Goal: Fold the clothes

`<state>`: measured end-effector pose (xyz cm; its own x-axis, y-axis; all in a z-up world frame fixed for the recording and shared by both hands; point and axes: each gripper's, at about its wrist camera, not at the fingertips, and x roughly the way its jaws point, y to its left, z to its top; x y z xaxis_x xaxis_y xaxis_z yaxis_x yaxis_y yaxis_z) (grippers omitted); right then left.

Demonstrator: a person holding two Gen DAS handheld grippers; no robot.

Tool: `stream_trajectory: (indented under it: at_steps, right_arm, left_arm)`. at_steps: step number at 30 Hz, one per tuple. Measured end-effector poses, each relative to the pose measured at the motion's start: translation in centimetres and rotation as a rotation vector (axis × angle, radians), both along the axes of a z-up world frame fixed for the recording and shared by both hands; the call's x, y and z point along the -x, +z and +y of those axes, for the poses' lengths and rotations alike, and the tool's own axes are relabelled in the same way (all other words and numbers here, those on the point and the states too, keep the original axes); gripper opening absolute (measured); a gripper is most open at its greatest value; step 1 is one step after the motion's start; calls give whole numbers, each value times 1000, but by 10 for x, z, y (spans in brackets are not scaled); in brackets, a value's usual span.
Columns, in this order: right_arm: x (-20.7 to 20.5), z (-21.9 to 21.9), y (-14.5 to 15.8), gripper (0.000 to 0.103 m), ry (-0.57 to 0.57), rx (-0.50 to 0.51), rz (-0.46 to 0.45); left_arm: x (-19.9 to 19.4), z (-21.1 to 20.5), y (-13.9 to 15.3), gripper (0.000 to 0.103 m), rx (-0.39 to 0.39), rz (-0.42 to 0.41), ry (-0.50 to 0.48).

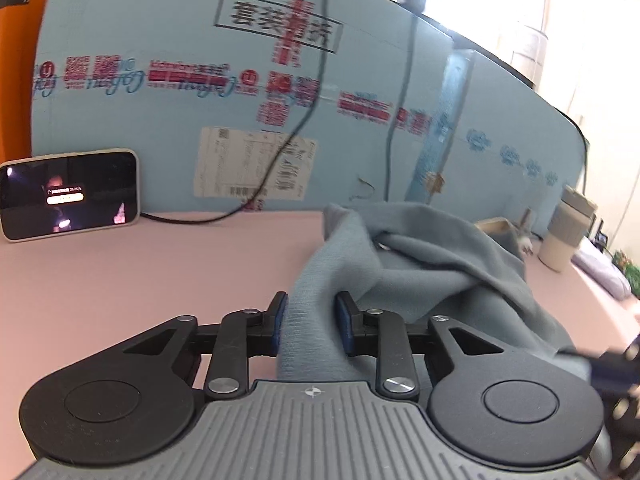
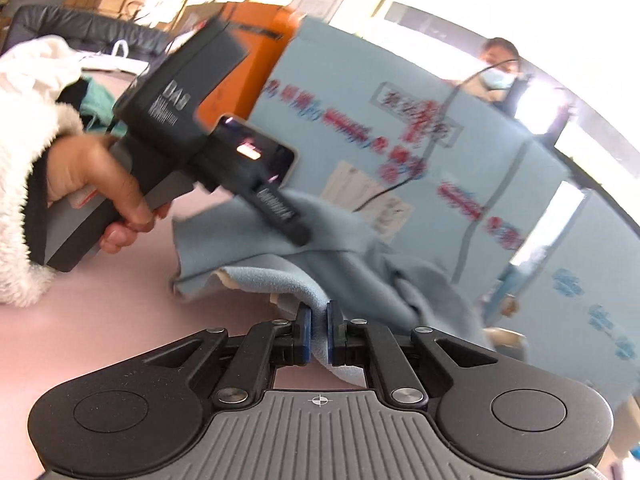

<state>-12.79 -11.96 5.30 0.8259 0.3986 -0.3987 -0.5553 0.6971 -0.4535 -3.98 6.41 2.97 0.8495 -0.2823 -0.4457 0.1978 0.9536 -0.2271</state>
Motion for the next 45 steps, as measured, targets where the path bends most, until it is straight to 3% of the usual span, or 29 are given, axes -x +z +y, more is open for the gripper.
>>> stream_trajectory:
  at_steps: [4, 10, 17, 26, 31, 35, 38, 43, 45]
  right_arm:
    - [25, -24, 11, 7, -25, -35, -7]
    - [51, -65, 35, 7, -34, -82, 33]
    - [86, -108, 59, 7, 60, -196, 154]
    - [111, -126, 36, 8, 62, -189, 282]
    - [117, -138, 23, 12, 58, -212, 331]
    - [120, -150, 28, 14, 50, -227, 318]
    - [118, -167, 38, 15, 1, -252, 285]
    - [108, -197, 60, 15, -107, -289, 204]
    - [99, -205, 69, 15, -136, -302, 171]
  left_arm:
    - [35, -10, 2, 16, 18, 13, -33]
    - [86, -6, 0, 10, 76, 105, -149]
    - [147, -17, 3, 11, -10, 123, -216]
    - [168, -13, -11, 25, -68, 170, -145]
    - [177, -9, 3, 41, -144, 147, -103]
    - [177, -10, 26, 45, -230, 96, -88]
    - [169, -14, 44, 61, -291, 63, -98]
    - [138, -31, 65, 64, -422, 16, -116]
    - [119, -43, 68, 75, -444, -14, -126]
